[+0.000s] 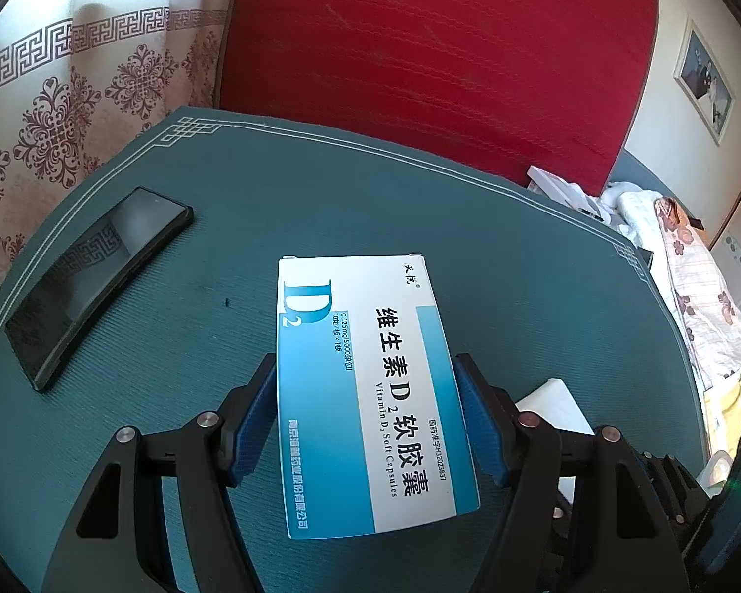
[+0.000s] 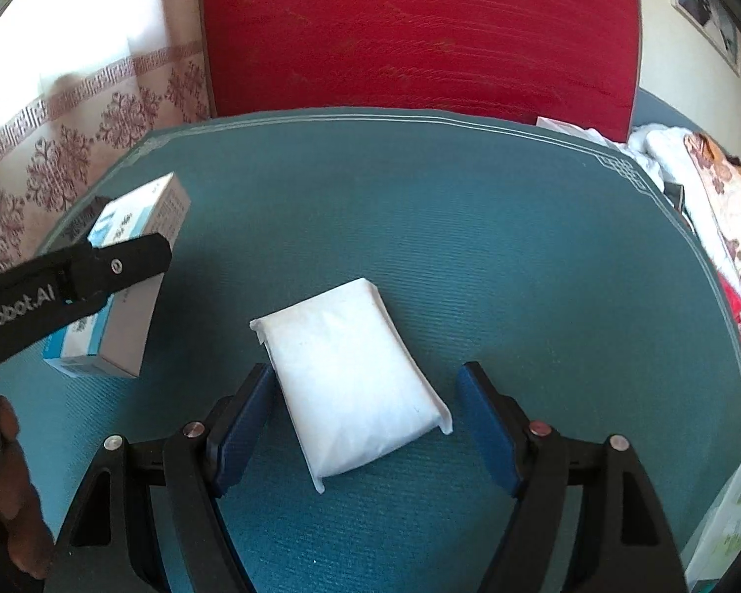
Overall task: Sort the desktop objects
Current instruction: 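Grasp the white packet with the right gripper while the left holds the box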
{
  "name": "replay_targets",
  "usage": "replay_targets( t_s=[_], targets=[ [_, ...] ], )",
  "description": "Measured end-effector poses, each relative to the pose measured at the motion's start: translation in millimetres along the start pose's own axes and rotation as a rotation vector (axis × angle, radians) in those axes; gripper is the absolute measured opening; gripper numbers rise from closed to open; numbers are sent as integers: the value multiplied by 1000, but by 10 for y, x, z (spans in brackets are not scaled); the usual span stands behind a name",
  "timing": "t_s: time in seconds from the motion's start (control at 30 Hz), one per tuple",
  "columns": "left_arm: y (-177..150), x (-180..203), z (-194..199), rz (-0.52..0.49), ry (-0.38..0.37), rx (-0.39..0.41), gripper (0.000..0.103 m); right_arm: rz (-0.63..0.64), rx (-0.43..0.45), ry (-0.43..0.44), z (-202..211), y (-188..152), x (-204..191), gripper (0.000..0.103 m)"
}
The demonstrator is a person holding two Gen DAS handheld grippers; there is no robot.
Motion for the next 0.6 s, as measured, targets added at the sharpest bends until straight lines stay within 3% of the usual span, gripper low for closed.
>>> replay_targets(
  t_s=[0.17, 0.6],
  targets=[
    [-23, 78, 5, -24, -14, -5, 72, 43, 6, -23, 25, -20, -57, 61],
    [-43, 253, 149, -50, -57, 12, 72, 14, 22, -7, 419, -240, -64, 58]
  ],
)
Point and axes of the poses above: each gripper's, at about its wrist camera, not at the fingertips, and z roughly against the way its jaws point, x to its right, y to its top, the point moved 4 cm from there along -z, roughly the way its jaws point, and after that the axes turned 3 degrees about x, right-handed, at the moved point
